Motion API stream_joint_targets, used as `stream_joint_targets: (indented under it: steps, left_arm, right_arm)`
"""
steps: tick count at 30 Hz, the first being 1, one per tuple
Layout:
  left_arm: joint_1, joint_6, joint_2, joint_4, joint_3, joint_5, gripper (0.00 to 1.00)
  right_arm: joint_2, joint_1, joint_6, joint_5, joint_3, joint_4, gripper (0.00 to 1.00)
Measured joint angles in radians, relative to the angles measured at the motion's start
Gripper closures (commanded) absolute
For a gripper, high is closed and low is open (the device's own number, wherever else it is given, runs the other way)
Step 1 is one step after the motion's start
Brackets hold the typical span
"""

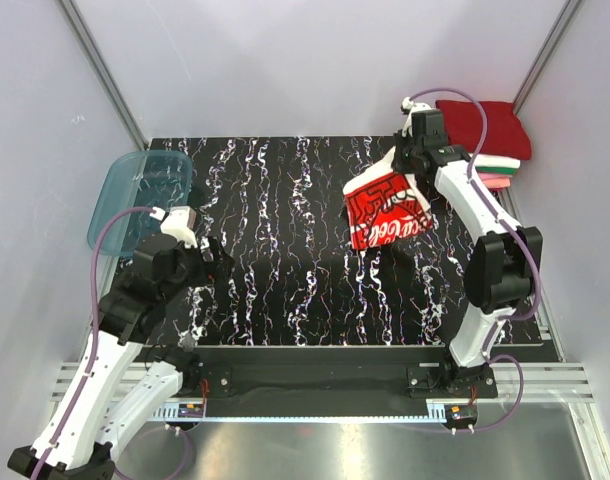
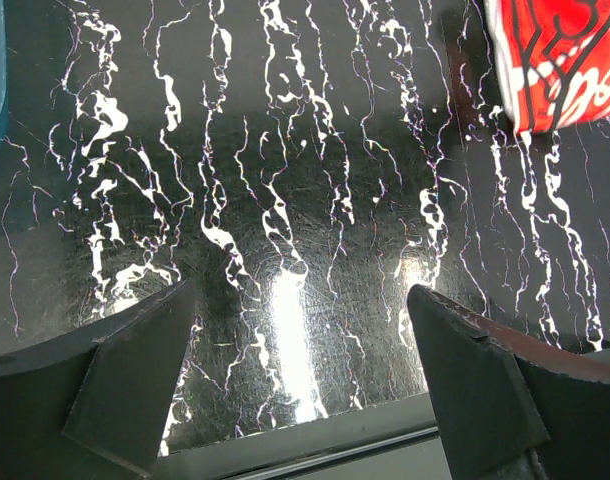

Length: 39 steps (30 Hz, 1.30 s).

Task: Fold and stack the t-shirts
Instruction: Neatly place the folded tshirt to the corner

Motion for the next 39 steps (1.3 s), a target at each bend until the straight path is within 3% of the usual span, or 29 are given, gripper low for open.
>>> stream_joint_targets:
  steps: [11, 18, 23, 28, 39]
  left_arm:
    - [0.000, 0.000, 0.003, 0.017, -0.013, 0.000, 0.09]
    - [0.001, 0.000, 0.032, 0.025, -0.014, 0.006, 0.09]
    - [0.016, 0.001, 0.047, 0.029, -0.015, 0.010, 0.10]
    - [0.034, 0.001, 0.058, 0.031, -0.015, 0.013, 0.11]
    - [0.036, 0.001, 0.066, 0.034, -0.015, 0.016, 0.12]
  right_arm:
    - [0.116, -0.038, -0.230, 0.171, 0.235, -0.033, 1.00]
    - [0.183, -0.090, -0.333, 0.180, 0.420, -0.027, 1.00]
    - [0.280, -0.124, -0.380, 0.177, 0.670, -0.057, 1.00]
    - [0.308, -0.159, -0.390, 0.160, 0.814, -0.069, 1.00]
    - [0.314, -0.220, -0.381, 0.082, 0.908, -0.103, 1.00]
